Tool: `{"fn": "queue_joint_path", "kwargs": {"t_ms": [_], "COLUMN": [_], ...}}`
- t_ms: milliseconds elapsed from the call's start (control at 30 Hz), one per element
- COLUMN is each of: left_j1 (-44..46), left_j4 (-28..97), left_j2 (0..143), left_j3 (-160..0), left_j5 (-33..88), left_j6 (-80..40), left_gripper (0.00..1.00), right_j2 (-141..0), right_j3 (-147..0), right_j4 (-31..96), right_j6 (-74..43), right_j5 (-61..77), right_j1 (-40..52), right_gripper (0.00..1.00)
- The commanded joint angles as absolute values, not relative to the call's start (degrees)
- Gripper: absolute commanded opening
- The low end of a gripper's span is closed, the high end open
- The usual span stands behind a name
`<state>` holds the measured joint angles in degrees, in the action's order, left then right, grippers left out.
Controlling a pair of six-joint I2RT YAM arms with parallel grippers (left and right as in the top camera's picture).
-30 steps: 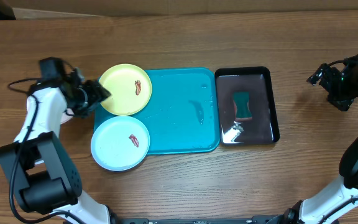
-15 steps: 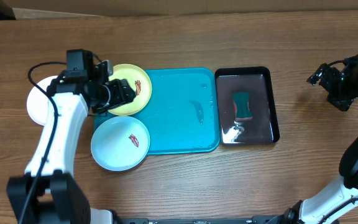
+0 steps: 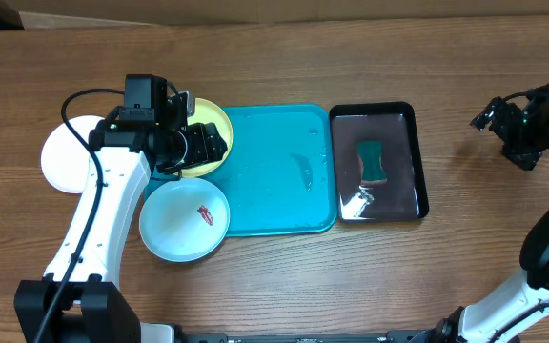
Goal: Clean dirty plates on tray and stack at the side
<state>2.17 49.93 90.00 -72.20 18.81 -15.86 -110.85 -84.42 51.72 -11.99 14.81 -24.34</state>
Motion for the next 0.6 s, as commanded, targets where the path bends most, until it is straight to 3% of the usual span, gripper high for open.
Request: {"fn": "queue_joint_path", "kwargs": {"t_ms": [0,433,567], "left_j1": [2.33,2.26,2.22], "left_j4": [50.76,49.08,48.14], "left_j2": [89.62,89.67,89.67], "left_j3": [-73.17,-73.17,-73.17], "left_j5": [15.20,3.86,-1.96], "left_j6": [-16.53,-16.93,-16.93], "left_gripper": [0.76,0.91,1.00], "right_j2": [-110.37,-110.37,-110.37], "right_j3": [-85.62,-85.62,-85.62], "right_j4": [51.48,51.48,51.48], "right_j6": [-12.21,-12.21,-12.21], "right_j5": [15.11,15.11,15.11], "right_j1": [-24.49,-24.49,-24.49], "right_gripper": [1.00,1.00,1.00]}}
